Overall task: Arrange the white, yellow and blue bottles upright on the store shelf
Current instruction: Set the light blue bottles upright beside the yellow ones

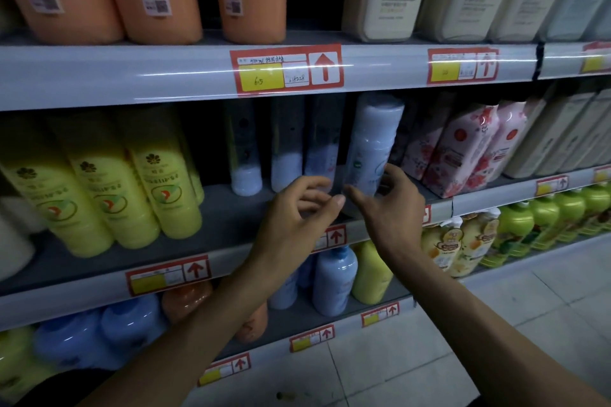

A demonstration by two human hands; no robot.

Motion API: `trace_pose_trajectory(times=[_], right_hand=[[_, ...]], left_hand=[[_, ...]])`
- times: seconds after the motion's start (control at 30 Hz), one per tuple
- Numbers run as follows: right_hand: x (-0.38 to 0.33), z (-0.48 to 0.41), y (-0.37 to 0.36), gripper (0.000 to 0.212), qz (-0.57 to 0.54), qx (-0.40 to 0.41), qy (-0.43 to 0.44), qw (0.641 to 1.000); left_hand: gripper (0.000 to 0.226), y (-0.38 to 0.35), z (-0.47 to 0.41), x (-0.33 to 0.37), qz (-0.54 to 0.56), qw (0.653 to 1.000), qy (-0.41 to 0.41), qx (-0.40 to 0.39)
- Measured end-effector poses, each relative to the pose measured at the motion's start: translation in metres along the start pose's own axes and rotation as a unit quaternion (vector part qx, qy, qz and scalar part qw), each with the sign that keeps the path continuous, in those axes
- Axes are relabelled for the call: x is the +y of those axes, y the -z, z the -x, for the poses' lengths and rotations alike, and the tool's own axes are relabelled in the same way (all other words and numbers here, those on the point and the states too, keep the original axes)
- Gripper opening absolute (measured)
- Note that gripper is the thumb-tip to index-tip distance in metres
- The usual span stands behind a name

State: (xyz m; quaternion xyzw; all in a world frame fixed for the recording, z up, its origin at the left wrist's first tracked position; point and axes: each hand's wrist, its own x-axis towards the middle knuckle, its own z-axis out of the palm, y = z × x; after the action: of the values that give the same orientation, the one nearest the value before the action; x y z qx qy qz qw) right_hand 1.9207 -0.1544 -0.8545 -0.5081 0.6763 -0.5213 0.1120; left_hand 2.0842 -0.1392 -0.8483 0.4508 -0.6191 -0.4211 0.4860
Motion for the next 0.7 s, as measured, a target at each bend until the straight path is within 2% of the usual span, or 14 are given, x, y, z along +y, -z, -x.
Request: trace_pose_trajectory(times=[0.1, 0.23, 0.4, 0.6, 0.7], right_hand=[[0.0, 0.009, 0.006, 0.05, -0.006, -0.012, 0.044, 0.999], [-0.002, 0.019, 0.009, 0.047, 0.045, -0.021, 0.141, 0.989], [-0.008, 0.028, 0.003, 0.052, 0.056, -0.022, 0.187, 0.981], [-0.011, 0.02, 0.006, 0.062, 0.084, -0.002, 0.244, 0.966], [-0.007, 0.018, 0.01, 0.07, 0.126, 0.008, 0.274, 0.953]], left_hand=[[0.048, 0.001, 0.005, 0.013, 0.049, 0.999, -0.001, 0.002], [0.058, 0.007, 0.009, 0.017, 0.054, 0.998, -0.011, 0.036], [0.031, 0.023, 0.016, 0.029, 0.095, 0.992, -0.024, 0.08], [0.047, 0.046, 0.023, 0.033, 0.179, 0.982, 0.057, -0.003], [0.052, 0.057, 0.024, 0.023, 0.144, 0.987, 0.075, -0.013]])
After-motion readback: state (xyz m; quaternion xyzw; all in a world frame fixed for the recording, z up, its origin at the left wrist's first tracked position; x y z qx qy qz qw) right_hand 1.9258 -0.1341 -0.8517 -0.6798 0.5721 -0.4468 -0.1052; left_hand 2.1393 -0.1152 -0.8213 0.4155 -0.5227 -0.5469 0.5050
